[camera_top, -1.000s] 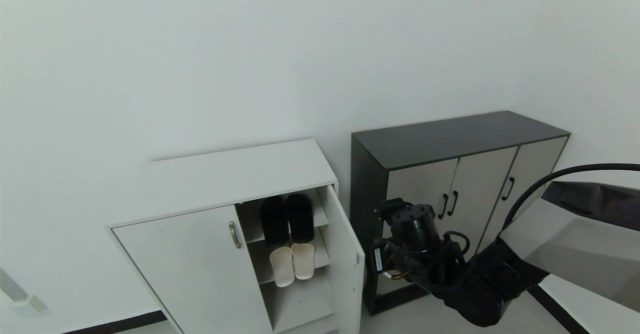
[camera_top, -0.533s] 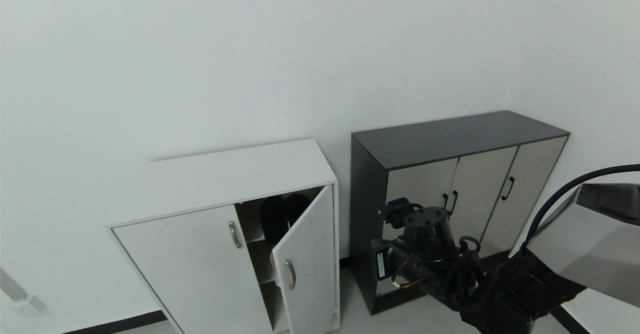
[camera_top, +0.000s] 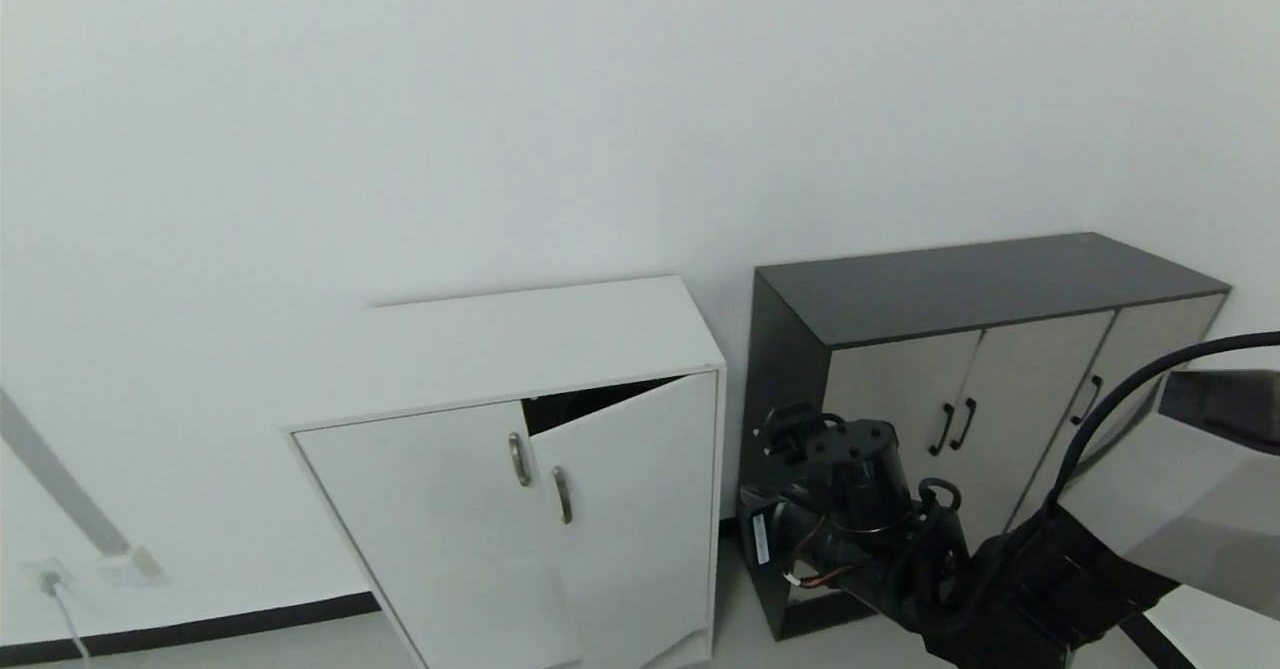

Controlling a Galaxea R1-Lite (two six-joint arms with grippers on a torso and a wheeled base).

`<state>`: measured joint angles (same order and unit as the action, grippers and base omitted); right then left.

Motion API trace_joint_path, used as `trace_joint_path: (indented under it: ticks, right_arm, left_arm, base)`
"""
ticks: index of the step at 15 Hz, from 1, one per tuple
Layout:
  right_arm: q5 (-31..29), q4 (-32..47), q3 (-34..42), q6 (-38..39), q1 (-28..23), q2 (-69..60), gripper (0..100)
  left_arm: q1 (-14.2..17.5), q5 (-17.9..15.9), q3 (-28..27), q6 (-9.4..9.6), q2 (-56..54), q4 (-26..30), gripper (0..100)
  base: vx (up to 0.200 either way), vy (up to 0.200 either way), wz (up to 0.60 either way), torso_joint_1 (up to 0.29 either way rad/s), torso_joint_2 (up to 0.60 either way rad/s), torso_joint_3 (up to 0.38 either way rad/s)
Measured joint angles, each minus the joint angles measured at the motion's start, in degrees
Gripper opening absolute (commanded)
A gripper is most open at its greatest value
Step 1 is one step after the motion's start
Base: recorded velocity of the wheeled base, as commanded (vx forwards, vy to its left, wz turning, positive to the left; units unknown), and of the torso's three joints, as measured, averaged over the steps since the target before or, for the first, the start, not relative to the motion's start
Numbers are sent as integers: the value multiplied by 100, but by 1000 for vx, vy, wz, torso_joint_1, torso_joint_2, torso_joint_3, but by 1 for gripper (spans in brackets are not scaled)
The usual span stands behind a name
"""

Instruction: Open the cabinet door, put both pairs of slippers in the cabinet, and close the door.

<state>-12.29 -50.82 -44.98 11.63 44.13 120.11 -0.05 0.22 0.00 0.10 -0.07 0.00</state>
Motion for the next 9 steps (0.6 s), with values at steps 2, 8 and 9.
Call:
trace_joint_path:
  ticks: [2,8,9]
  right_arm:
    - [230,-110,87,0,11,1,0]
    - [1006,-1081,605,-11,-23,157,0]
    - [1315,-1369,784,-74,-37,174,0]
  left_arm:
    - [5,2,0,0,0,0,0]
    - [5,2,0,0,0,0,0]
    - [5,2,0,0,0,0,0]
  base:
    - [0,0,0,0,0,0]
    - [0,0,0,0,0,0]
    - [0,0,0,0,0,0]
